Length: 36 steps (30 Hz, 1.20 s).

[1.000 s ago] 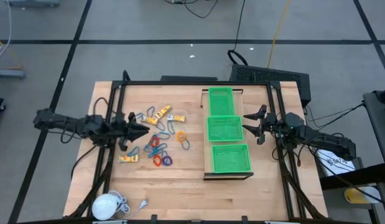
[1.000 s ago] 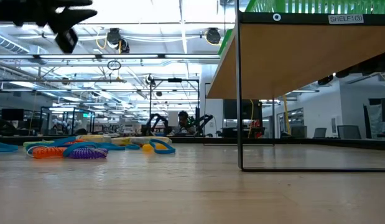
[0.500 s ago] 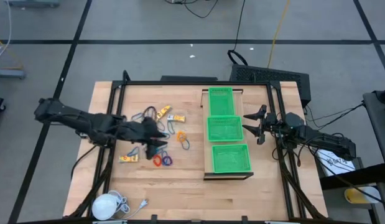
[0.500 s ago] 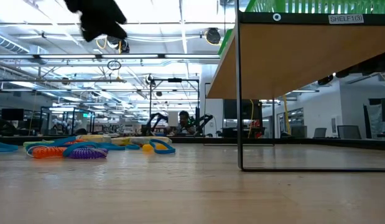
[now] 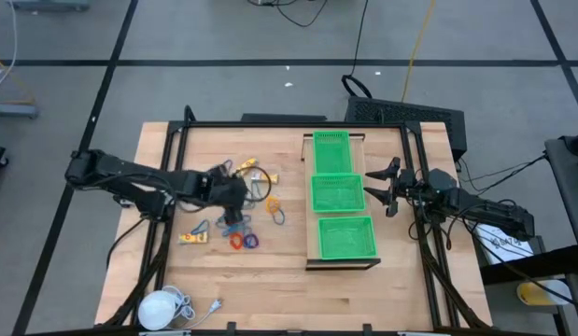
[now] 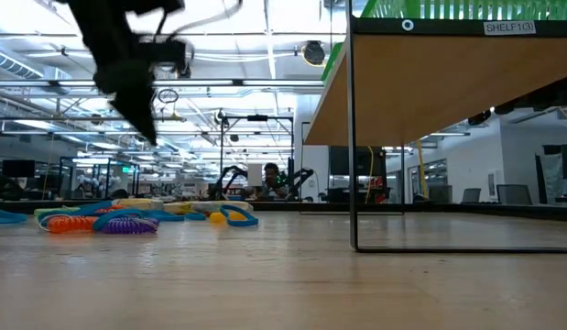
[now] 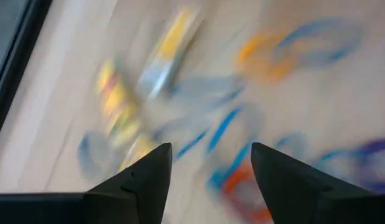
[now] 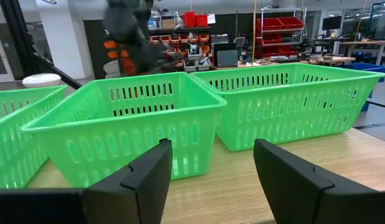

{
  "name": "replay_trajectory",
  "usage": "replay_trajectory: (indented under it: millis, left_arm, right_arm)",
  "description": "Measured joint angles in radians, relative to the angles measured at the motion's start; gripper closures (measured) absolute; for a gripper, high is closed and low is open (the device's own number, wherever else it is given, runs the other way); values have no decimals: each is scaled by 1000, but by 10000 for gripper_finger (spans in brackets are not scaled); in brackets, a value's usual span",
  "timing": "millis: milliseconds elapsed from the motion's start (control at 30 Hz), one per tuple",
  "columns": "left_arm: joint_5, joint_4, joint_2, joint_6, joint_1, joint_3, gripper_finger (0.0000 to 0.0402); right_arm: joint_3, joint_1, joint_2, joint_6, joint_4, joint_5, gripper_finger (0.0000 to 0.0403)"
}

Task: Pick & Place Office Desk Supplies
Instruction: Put the yellow crayon box into the top green bin

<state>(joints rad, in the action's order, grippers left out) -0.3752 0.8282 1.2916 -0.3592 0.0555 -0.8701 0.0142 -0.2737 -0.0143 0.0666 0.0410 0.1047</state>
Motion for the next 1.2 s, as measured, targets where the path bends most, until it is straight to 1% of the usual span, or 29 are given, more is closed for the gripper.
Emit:
replay_trajectory:
  millis: [67, 133, 200, 267, 300, 433, 533, 667, 733, 833, 900, 1067, 1200]
  left_arm:
    - [0, 38, 0, -4, -52, 28, 153]
    - [5, 13, -6, 52, -109, 71, 140]
    - [50, -40, -23, 123, -171, 119, 128]
    - [116, -119, -25, 201, -229, 167, 121]
    - [133, -152, -23, 240, -253, 187, 120]
    - [139, -225, -24, 373, -340, 226, 125]
    - [145, -234, -24, 447, -392, 229, 131]
    - [215, -238, -21, 501, -465, 229, 135]
    - [278, -249, -5, 517, -484, 229, 135]
    - [323, -257, 26, 559, -496, 229, 135]
    - [336, -255, 62, 587, -498, 229, 135]
    - [350, -264, 153, 602, -497, 226, 137]
    - [353, -264, 179, 591, -495, 225, 153]
  right_arm:
    - [0, 0, 0, 0, 0, 0, 183]
    - [0, 0, 0, 0, 0, 0, 183]
    - [0, 0, 0, 0, 0, 0, 183]
    - [0, 0, 0, 0, 0, 0, 183]
    - [0, 0, 0, 0, 0, 0, 183]
    - [0, 0, 0, 0, 0, 0, 183]
    - [0, 0, 0, 0, 0, 0, 183]
    - [0, 0, 0, 0, 0, 0, 183]
    - [0, 0, 0, 0, 0, 0, 183]
    - [0, 0, 0, 0, 0, 0, 183]
    - [0, 0, 0, 0, 0, 0, 183]
    - [0, 0, 0, 0, 0, 0, 183]
    - [0, 0, 0, 0, 0, 0, 183]
